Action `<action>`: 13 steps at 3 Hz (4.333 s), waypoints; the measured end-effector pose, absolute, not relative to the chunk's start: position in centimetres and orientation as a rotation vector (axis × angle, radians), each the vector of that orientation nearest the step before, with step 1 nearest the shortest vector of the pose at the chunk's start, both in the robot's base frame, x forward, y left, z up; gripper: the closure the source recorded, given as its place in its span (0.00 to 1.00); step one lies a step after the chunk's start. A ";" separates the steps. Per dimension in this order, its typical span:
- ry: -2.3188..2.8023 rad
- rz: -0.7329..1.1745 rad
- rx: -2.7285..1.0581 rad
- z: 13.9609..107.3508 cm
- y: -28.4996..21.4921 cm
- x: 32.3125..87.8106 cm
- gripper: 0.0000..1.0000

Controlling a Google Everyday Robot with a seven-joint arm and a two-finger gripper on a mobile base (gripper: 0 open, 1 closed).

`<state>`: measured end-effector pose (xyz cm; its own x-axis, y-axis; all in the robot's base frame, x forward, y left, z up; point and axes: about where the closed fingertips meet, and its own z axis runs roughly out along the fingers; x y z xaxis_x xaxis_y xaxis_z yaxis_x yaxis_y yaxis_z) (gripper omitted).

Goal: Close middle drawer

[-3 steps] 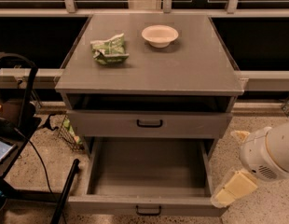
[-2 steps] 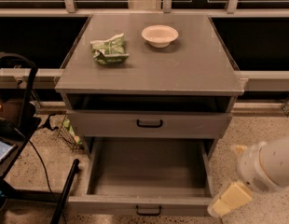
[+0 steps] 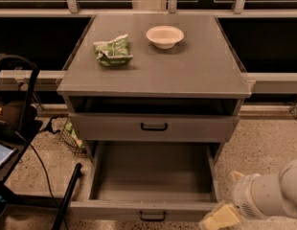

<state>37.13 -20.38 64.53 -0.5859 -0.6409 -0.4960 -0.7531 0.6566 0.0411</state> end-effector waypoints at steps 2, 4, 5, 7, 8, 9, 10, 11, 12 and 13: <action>2.390 0.343 -0.865 59.3 -20.9 37.5 0.00; 2.464 0.426 -0.815 55.6 -20.8 35.7 0.02; 2.508 0.487 -0.737 51.8 -20.7 34.1 0.25; 2.548 0.580 -0.596 44.7 -19.8 31.4 0.71; 2.515 0.608 -0.584 42.3 -18.7 31.7 0.94; 2.435 0.661 -0.628 40.9 -17.4 32.7 1.00; 2.286 0.738 -0.761 40.4 -15.6 35.8 1.00; 2.205 0.763 -0.853 40.3 -14.4 39.0 1.00; 2.186 0.762 -0.878 40.3 -14.0 40.1 1.00; 2.132 0.722 -0.937 41.3 -12.3 45.0 1.00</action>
Offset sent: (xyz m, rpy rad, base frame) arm -0.0087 0.0061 -0.0446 0.0762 -0.0155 -0.0777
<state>45.04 -12.27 41.27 -0.5025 -0.4007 -0.7661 -0.7838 0.5852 0.2080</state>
